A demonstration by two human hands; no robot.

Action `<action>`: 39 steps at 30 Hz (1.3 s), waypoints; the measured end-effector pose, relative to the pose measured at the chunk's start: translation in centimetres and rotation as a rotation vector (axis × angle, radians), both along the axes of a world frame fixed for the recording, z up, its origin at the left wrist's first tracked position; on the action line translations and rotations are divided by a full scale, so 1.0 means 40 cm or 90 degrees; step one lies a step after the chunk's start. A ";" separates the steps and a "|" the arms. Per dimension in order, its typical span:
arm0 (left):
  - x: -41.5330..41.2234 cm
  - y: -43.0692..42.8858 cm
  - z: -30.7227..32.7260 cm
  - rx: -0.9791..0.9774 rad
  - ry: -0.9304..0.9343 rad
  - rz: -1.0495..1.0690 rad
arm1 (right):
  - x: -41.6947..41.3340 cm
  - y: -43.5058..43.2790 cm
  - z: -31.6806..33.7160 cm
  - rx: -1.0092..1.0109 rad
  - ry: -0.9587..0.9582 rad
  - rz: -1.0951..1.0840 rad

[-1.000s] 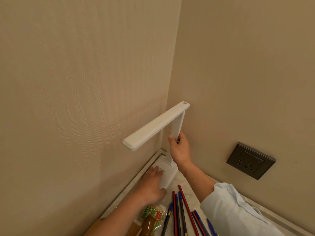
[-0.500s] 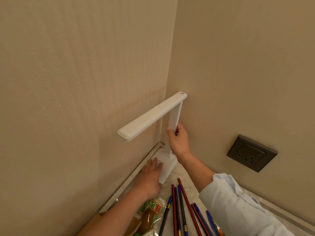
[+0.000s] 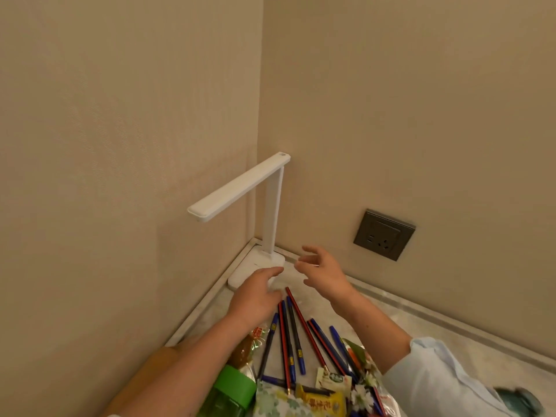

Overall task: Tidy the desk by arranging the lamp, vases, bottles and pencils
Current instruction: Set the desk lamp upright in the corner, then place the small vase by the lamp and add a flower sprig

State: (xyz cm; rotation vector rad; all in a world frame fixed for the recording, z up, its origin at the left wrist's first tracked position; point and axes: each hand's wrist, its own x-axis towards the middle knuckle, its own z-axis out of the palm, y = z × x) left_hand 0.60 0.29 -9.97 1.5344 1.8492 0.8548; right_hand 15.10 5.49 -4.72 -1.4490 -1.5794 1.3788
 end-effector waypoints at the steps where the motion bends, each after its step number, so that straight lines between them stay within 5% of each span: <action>1: 0.016 -0.009 0.010 0.001 -0.042 -0.005 | 0.022 -0.021 0.002 0.003 -0.009 -0.008; 8: 0.115 -0.067 0.092 0.009 -0.227 -0.054 | 0.168 -0.155 0.029 0.046 -0.030 -0.060; 18: 0.341 -0.100 0.146 -0.044 -0.297 -0.194 | 0.380 -0.312 0.078 0.137 -0.018 -0.240; 29: 0.608 -0.154 0.110 -0.072 -0.213 -0.355 | 0.633 -0.411 0.070 0.179 -0.061 -0.390; 39: 0.754 -0.167 0.009 -0.111 -0.115 -0.311 | 0.764 -0.380 -0.047 0.048 -0.125 -0.181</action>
